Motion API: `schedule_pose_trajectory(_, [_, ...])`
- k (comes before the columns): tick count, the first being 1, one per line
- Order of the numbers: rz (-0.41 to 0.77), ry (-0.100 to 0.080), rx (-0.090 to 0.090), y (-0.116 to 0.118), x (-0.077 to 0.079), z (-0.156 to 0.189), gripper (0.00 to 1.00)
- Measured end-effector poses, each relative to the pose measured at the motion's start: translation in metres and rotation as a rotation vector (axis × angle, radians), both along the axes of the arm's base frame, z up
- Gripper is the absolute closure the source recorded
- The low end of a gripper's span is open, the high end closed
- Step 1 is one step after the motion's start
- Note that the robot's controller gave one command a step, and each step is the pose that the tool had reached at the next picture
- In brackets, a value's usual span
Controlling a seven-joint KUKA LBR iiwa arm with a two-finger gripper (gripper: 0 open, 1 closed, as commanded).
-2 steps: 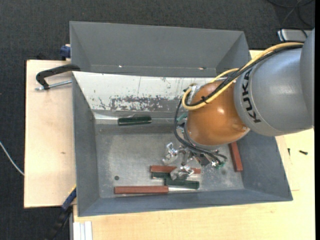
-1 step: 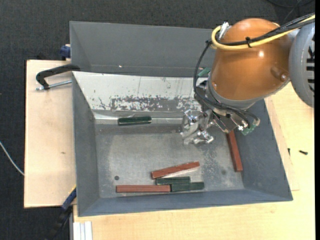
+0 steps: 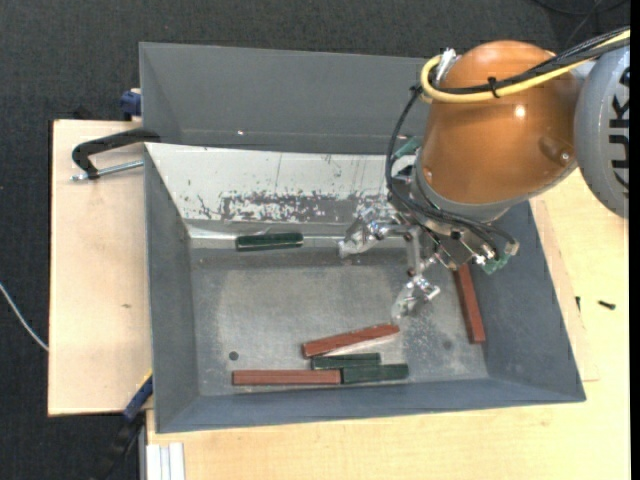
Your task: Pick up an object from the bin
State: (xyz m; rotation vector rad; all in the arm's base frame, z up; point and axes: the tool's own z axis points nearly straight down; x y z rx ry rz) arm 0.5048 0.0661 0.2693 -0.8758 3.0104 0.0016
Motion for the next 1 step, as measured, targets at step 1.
schedule_pose_trajectory(1, [0.0,0.0,0.0,0.0,0.0,0.0,0.0])
